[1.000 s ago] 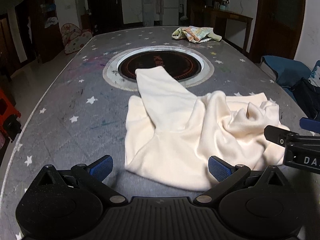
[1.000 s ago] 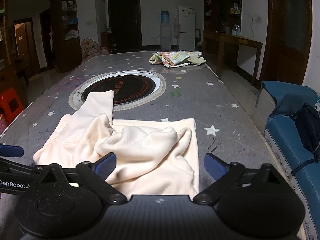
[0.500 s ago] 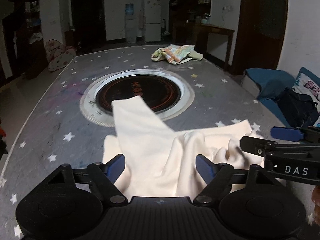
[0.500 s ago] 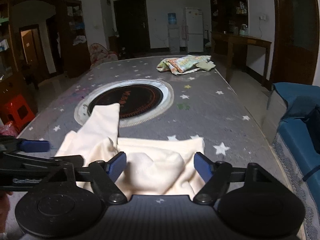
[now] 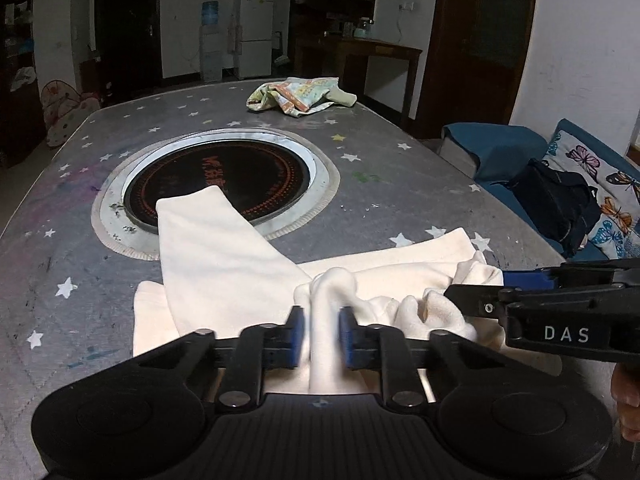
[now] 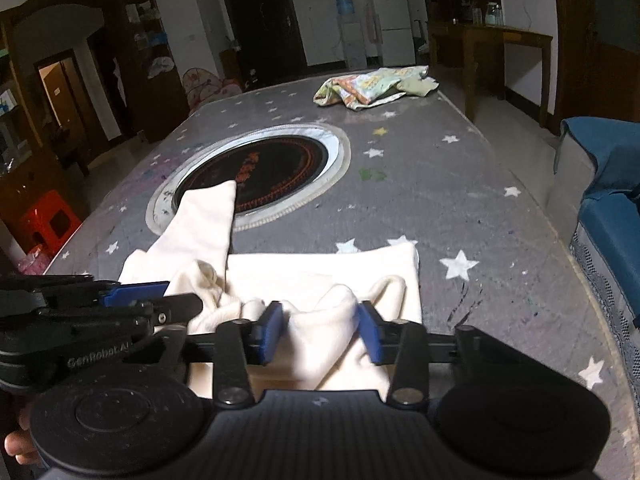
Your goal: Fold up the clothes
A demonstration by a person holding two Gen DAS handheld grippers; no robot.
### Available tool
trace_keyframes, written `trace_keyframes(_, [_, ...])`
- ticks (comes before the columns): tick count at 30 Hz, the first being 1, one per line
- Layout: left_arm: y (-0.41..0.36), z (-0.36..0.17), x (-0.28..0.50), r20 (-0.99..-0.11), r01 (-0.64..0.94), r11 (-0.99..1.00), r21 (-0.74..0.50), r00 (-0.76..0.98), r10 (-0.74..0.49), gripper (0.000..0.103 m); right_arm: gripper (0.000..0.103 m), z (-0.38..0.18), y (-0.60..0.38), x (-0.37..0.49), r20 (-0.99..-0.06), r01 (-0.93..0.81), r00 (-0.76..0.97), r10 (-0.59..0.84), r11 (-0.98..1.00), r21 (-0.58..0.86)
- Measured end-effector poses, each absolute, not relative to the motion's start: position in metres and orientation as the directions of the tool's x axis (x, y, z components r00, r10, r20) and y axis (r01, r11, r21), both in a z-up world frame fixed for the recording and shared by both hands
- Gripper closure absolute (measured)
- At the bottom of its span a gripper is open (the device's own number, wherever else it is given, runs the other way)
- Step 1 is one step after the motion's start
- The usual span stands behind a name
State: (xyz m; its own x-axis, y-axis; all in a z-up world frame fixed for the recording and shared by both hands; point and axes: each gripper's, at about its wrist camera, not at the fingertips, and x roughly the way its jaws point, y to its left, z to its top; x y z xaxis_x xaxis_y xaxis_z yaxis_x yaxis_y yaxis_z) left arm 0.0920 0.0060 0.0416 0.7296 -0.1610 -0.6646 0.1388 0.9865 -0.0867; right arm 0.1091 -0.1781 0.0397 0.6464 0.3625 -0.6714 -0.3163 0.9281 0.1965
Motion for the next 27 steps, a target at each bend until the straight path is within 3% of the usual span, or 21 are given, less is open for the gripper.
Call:
trace_keyframes(3, [0.011,0.046,0.088,-0.651,0.144,0.983,-0.113,0.737,-0.182,0.091,0.082,0.042,-0.180,0.107,-0.660,-0.316,0.654,0.369,0.926,0.205])
trace_keyframes(6, [0.015,0.054,0.080,-0.627,0.146,0.980,-0.133,0.754,-0.197,0.092,0.087,0.049,-0.182,0.102,-0.639,-0.321,0.672,0.375,0.925,0.205])
trace_keyframes(19, [0.037,0.096,0.013,-0.512,0.195,0.959,-0.206,0.813,-0.276,0.092,0.088,0.101,-0.194,0.049,-0.514,-0.422,0.721,0.464,0.883,0.206])
trace_keyframes(27, [0.046,0.105,-0.046,-0.471,0.289,0.935,-0.204,0.809,-0.352,0.095,0.088,0.116,-0.209,-0.004,-0.497,-0.517,0.678,0.542,0.832,0.202])
